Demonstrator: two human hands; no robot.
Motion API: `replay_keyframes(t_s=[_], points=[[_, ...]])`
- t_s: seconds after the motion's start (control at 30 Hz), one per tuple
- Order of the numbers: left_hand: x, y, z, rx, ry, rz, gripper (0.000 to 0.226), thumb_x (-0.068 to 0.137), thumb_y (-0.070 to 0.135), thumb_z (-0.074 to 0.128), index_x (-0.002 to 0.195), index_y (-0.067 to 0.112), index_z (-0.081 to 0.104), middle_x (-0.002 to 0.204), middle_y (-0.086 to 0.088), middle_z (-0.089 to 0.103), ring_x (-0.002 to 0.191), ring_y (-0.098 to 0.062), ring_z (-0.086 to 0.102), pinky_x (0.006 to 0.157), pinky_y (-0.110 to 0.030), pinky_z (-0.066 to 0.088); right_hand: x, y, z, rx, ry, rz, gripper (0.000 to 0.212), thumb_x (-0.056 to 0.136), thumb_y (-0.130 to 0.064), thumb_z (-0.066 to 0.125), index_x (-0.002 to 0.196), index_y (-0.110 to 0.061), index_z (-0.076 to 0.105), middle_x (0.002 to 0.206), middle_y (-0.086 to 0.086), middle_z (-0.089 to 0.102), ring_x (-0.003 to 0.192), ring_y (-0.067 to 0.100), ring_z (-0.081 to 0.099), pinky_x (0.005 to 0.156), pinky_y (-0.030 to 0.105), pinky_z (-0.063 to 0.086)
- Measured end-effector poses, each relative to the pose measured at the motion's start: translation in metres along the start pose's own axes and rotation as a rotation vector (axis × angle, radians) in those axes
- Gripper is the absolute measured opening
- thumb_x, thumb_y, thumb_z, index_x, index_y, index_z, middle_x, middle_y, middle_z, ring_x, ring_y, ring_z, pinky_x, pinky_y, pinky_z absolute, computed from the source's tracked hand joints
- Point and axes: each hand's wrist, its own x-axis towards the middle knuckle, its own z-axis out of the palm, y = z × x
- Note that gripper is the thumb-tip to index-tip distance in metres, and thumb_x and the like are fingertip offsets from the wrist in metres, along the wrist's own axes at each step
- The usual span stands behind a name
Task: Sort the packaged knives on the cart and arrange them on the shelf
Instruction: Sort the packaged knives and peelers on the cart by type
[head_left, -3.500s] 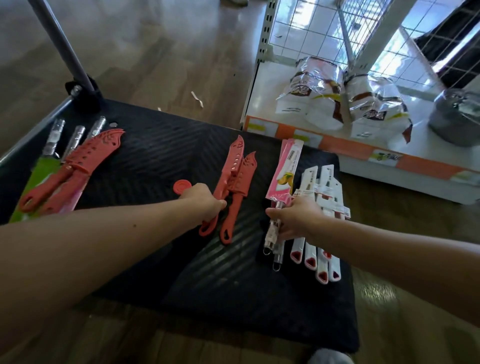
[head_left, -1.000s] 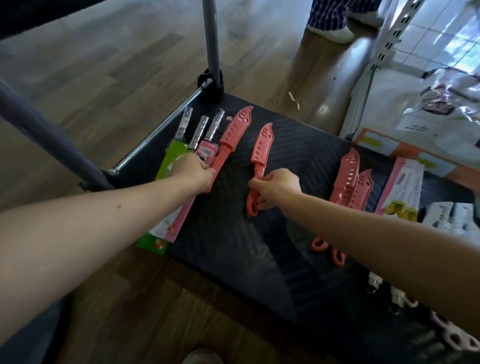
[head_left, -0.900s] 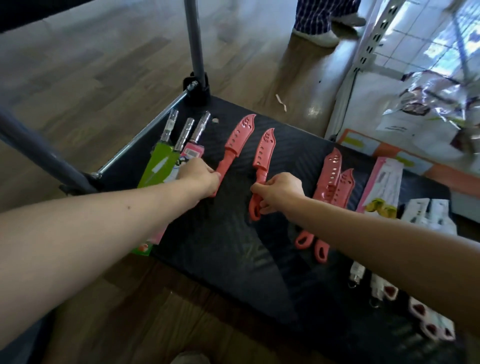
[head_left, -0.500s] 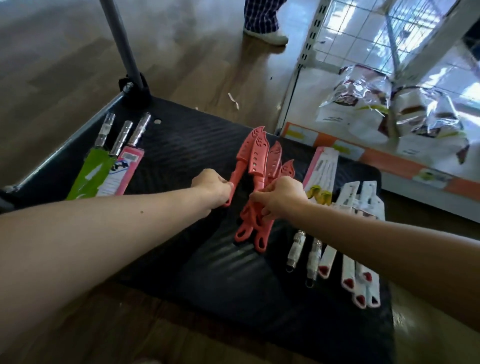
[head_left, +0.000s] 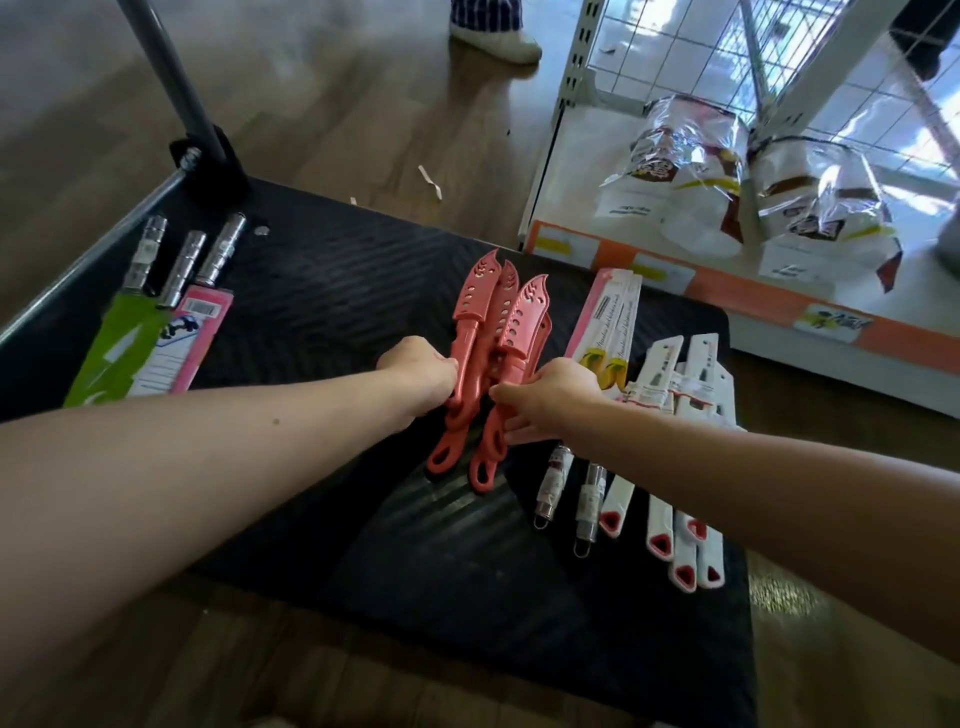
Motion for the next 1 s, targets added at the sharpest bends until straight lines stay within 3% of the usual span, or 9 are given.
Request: replay_keyframes(t_s=[0.1,0.27,0.43,0.63,0.73,1.0], points=[[0.001,0.000,-0.005,0.080,-0.009,0.028,0.022,0.094,0.027,0.048,0.087,0.016,0.065,0.104,-0.009,0.068,0.096,-0.027,0.063,0.080,-0.029,0.047,0.002,-0.004,-0.002,-0.117,0.030,-0.061,0.025,0.088,-0.022,0.063,0.070,-0.010,0.052,0.064,0.005,0.063,0.053,0.014,0.064,0.054,0.023,0.058],[0.001,-0.001,-0.010,0.259,0.016,0.114,0.024,0.092,0.033,0.050,0.109,0.019,0.061,0.118,-0.005,0.063,0.111,-0.024,0.057,0.089,-0.030,0.043,0.003,-0.010,-0.007,-0.300,0.158,-0.206,0.023,0.086,-0.028,0.061,0.069,-0.016,0.051,0.073,0.001,0.059,0.076,0.021,0.067,0.073,0.038,0.060],[0.003,-0.007,-0.018,0.351,0.006,0.226,0.035,0.091,0.036,0.051,0.120,0.017,0.053,0.125,-0.005,0.057,0.116,-0.024,0.053,0.095,-0.035,0.044,0.006,-0.015,-0.002,-0.505,0.212,-0.443,0.022,0.084,-0.032,0.062,0.099,-0.017,0.057,0.098,-0.003,0.054,0.094,0.014,0.054,0.074,0.027,0.044],[0.005,-0.025,-0.044,0.572,0.067,0.326,0.041,0.092,0.041,0.048,0.127,0.019,0.046,0.131,-0.004,0.049,0.123,-0.027,0.043,0.094,-0.044,0.045,0.006,-0.027,0.022,-0.794,0.135,-0.682,0.044,0.087,-0.034,0.058,0.127,-0.019,0.049,0.127,0.002,0.046,0.117,0.021,0.042,0.084,0.029,0.040],[0.007,-0.034,-0.062,0.646,0.088,0.325,0.044,0.091,0.044,0.048,0.128,0.019,0.044,0.132,-0.005,0.047,0.124,-0.029,0.041,0.093,-0.044,0.043,0.007,-0.037,0.038,-0.900,0.105,-0.781,0.044,0.088,-0.036,0.055,0.128,-0.020,0.048,0.131,0.002,0.044,0.121,0.022,0.039,0.089,0.034,0.042],[0.026,-0.072,-0.121,0.735,0.209,0.270,0.040,0.091,0.039,0.050,0.123,0.015,0.048,0.127,-0.010,0.051,0.121,-0.032,0.044,0.095,-0.042,0.042,0.022,-0.079,0.094,-0.897,0.055,-0.890,0.045,0.088,-0.032,0.057,0.131,-0.023,0.047,0.134,0.002,0.043,0.123,0.023,0.038,0.093,0.035,0.043]])
